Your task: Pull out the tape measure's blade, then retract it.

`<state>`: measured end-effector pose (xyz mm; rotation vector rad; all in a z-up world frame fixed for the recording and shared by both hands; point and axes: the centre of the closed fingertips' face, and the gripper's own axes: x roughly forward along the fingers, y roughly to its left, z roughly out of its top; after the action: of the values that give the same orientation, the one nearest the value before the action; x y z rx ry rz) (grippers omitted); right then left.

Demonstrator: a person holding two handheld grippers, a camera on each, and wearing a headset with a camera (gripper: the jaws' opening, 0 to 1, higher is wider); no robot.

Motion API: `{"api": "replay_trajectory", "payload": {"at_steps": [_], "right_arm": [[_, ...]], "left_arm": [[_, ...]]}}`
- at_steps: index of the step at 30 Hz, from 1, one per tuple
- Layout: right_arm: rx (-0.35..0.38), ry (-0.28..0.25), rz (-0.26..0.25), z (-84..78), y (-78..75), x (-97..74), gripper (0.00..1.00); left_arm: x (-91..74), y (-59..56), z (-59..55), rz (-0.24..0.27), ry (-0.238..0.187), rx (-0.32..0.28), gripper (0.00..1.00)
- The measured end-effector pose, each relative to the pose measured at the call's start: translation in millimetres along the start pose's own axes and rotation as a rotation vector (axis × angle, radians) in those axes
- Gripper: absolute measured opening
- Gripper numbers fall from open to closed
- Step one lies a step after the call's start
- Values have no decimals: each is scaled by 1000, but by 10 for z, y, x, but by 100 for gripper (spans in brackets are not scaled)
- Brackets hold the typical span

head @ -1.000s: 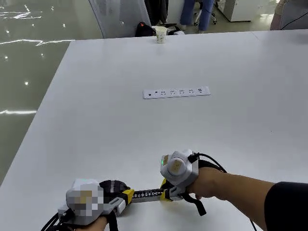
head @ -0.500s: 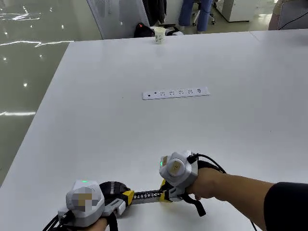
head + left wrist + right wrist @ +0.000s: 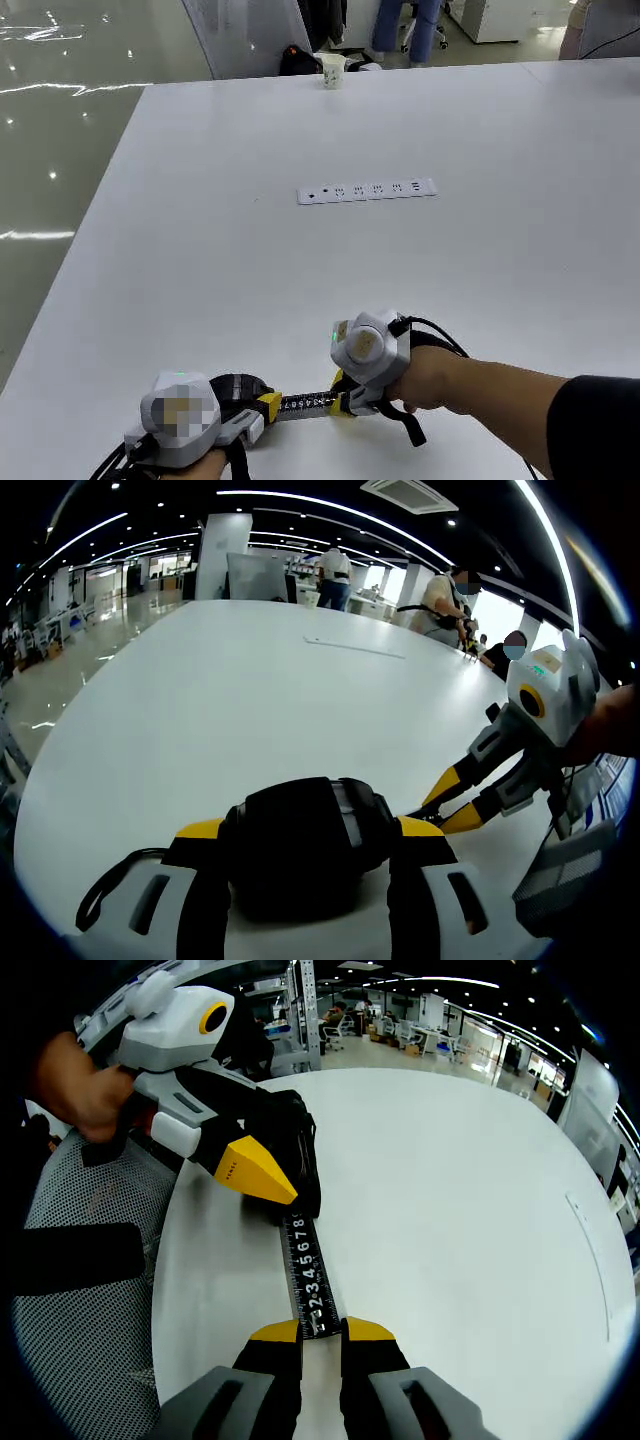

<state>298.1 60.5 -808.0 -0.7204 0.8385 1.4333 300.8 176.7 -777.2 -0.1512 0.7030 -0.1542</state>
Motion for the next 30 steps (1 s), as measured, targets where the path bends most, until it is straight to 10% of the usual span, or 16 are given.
{"api": "replay_trajectory", "payload": {"at_steps": [30], "right_arm": [[11, -5, 5, 70, 12, 61, 11]], "left_arm": [[-5, 0, 3, -4, -5, -1, 59]]}}
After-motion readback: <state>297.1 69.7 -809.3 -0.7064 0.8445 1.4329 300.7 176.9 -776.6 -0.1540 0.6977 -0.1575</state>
